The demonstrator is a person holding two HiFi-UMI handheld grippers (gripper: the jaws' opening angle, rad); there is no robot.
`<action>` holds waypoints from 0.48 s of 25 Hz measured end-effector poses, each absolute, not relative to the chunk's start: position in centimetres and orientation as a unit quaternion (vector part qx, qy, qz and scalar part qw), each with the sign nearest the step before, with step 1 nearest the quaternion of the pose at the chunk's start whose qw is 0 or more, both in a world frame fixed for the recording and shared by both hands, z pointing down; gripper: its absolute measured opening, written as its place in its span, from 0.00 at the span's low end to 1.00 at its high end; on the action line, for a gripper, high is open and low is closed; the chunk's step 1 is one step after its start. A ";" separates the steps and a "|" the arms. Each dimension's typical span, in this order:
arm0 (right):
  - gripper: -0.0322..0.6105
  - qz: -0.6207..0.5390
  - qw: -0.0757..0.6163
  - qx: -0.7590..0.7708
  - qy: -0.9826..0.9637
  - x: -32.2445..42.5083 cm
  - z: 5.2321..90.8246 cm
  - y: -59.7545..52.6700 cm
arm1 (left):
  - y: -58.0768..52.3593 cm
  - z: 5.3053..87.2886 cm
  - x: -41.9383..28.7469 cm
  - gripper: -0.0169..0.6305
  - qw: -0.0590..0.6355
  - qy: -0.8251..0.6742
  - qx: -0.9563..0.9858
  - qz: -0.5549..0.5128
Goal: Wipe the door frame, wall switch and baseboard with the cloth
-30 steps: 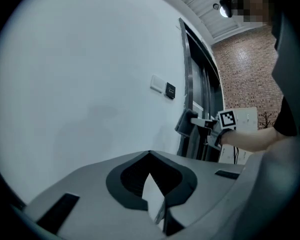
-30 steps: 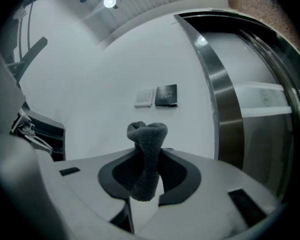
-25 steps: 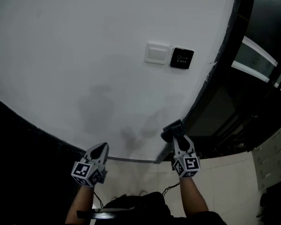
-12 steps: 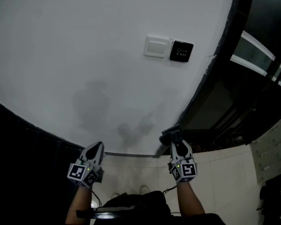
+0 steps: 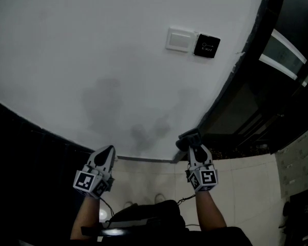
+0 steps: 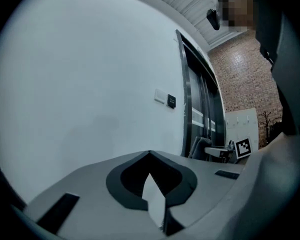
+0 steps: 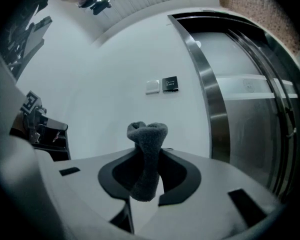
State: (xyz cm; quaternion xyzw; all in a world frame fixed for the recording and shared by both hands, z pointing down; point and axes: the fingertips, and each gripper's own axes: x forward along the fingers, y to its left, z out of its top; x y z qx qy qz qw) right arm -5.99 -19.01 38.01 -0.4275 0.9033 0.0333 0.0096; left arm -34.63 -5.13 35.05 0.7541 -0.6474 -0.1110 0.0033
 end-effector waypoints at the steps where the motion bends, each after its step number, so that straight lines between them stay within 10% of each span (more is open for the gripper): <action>1: 0.18 0.031 0.005 -0.423 0.906 -6.6 38.4 -18.9 | -4.7 35.3 -35.2 0.03 0.006 -0.653 0.749 -0.109; 12: 0.18 0.066 -0.141 -0.225 0.962 -20.8 52.4 -18.2 | -1.2 45.2 -41.1 0.03 0.075 -0.706 0.700 -0.070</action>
